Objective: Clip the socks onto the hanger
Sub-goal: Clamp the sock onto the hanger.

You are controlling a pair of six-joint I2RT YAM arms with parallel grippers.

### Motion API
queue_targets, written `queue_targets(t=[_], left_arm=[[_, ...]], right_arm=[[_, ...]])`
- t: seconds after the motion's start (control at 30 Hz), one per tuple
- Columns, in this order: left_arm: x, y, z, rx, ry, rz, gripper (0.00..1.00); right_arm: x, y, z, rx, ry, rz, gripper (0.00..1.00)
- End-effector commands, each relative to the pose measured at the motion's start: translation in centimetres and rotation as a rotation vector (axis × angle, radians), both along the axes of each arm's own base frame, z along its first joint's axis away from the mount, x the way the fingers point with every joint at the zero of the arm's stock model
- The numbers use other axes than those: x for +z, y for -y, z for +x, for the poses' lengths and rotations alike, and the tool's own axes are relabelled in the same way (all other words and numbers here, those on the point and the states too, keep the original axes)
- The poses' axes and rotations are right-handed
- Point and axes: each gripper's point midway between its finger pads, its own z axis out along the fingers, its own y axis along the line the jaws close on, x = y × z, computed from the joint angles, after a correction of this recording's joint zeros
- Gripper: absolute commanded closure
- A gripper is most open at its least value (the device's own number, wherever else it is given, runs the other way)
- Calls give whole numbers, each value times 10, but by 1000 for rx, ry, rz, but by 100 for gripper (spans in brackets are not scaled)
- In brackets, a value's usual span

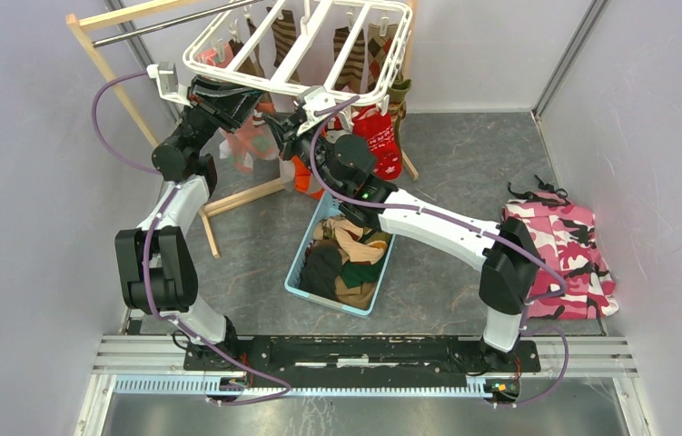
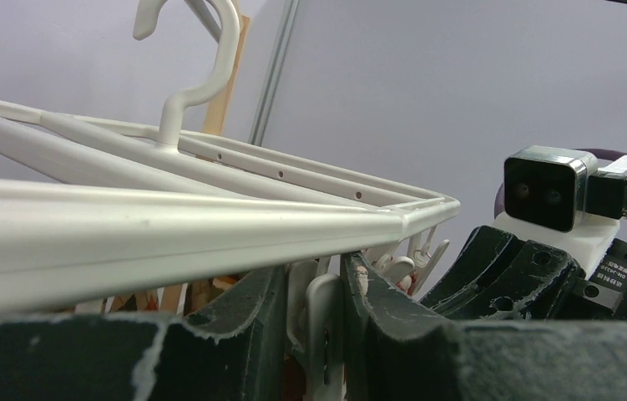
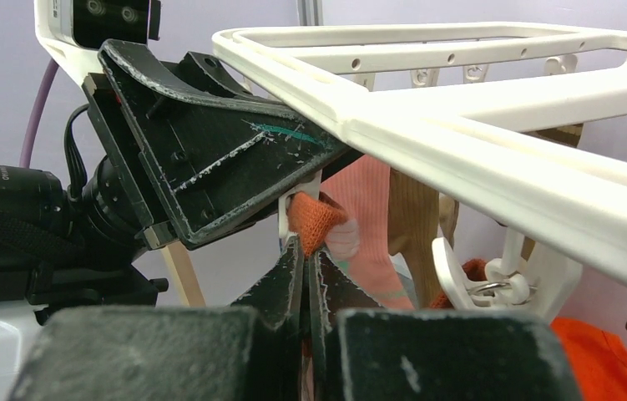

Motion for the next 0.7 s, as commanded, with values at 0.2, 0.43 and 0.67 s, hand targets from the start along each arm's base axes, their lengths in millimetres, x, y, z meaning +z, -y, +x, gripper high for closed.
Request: queue_targets(t=[0.2,0.43,0.67], left_arm=[[40,2,-47,-17,207,-8,51],[40,-4,-41,66,154,-18,20],[27,-15,-28,213,35,10,11]], right_arm=[[34,12,-9,3,47,75,91],[33,16,-13,5,45,73,81],[21,27,-24,22,34,52,48]])
